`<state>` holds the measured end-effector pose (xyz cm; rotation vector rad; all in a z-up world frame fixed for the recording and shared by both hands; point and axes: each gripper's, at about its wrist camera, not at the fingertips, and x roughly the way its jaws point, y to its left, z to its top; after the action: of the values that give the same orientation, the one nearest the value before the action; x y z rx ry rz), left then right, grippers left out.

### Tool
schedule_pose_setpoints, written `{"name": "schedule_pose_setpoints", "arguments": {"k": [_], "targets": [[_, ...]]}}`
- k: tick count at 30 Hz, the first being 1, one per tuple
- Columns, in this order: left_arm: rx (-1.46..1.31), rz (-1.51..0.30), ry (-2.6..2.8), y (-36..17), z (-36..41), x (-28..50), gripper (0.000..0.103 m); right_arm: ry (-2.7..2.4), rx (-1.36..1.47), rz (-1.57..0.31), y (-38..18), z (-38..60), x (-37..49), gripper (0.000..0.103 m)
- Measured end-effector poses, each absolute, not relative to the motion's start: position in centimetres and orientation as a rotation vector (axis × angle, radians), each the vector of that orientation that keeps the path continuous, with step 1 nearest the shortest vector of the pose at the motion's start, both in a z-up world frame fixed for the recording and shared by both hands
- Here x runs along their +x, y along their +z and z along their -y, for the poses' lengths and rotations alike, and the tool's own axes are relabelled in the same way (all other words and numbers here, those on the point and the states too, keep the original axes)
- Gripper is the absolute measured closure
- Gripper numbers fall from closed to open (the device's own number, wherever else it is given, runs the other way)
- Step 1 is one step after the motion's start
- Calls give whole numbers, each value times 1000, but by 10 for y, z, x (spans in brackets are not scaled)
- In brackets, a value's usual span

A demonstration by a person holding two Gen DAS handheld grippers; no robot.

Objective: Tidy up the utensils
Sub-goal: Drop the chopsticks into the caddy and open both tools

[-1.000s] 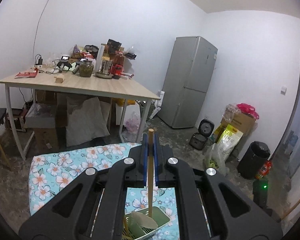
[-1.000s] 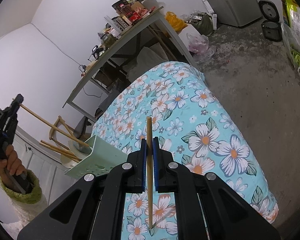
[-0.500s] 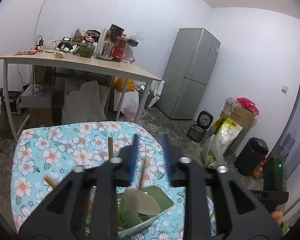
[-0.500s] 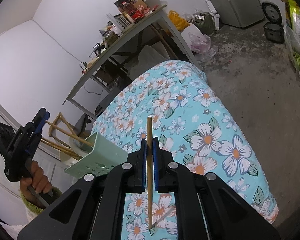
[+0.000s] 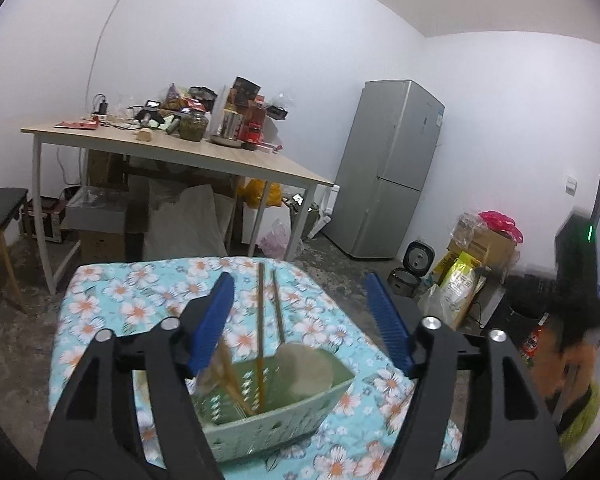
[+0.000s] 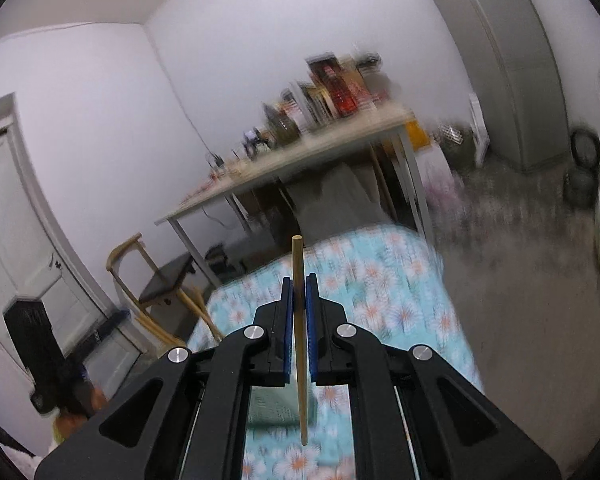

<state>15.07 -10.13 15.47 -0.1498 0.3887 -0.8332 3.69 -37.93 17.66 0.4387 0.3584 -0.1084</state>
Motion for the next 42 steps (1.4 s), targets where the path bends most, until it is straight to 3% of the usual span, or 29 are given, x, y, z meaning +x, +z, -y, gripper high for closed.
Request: {"name": "schedule_pose_setpoints", "arguments": {"k": [4,10,16,25,27,29,42], "targets": [[-123,-420,-793,139,80,140,26,-69,353,-254,220,364,45,97],[-88,-560,-733,91,55,129,23,-3,314,-225,237,344,69,97],[-112,-655,-696,59,39,127,23,17,294,-280,219,329,102,97],[-98,-655,-715,53,46,118,23,9,284,-411,159,317,127,95],[-95,-656,-725,53,50,118,23,9,311,-453,145,321,124,89],[-89,-657,-733,53,54,115,22,0,340,-452,136,323,116,68],[-70,-683,-663,54,61,100,10,-75,396,-552,83,308,42,43]]}}
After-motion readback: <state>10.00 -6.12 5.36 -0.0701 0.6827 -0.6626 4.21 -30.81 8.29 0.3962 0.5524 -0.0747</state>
